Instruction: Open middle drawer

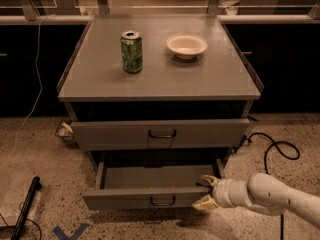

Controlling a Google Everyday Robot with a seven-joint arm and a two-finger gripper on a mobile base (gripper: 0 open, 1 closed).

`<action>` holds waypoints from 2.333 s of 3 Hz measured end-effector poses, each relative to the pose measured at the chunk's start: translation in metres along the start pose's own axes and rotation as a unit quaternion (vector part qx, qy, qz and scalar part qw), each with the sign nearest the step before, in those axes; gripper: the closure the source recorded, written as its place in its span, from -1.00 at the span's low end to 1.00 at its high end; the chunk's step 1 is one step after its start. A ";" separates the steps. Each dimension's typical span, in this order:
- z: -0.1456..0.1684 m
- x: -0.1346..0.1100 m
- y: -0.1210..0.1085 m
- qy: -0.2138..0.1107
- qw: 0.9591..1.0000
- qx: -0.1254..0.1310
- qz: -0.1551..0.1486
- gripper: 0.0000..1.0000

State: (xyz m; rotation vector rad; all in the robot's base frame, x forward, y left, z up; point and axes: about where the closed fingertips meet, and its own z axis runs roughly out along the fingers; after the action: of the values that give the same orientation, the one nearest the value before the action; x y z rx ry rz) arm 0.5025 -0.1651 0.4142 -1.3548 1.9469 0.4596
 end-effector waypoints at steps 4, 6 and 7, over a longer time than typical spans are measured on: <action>-0.014 0.017 0.028 -0.005 1.000 -0.002 0.014 1.00; -0.026 0.022 0.048 -0.008 1.000 -0.001 0.020 1.00; -0.026 0.021 0.048 -0.008 1.000 -0.001 0.019 0.70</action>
Offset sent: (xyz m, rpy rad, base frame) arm -0.0524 -0.0232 -0.0343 0.0494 0.0428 -0.0171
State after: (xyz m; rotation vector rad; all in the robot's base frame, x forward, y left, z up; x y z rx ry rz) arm 0.4451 -0.1776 0.4118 -1.3126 1.9639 0.4883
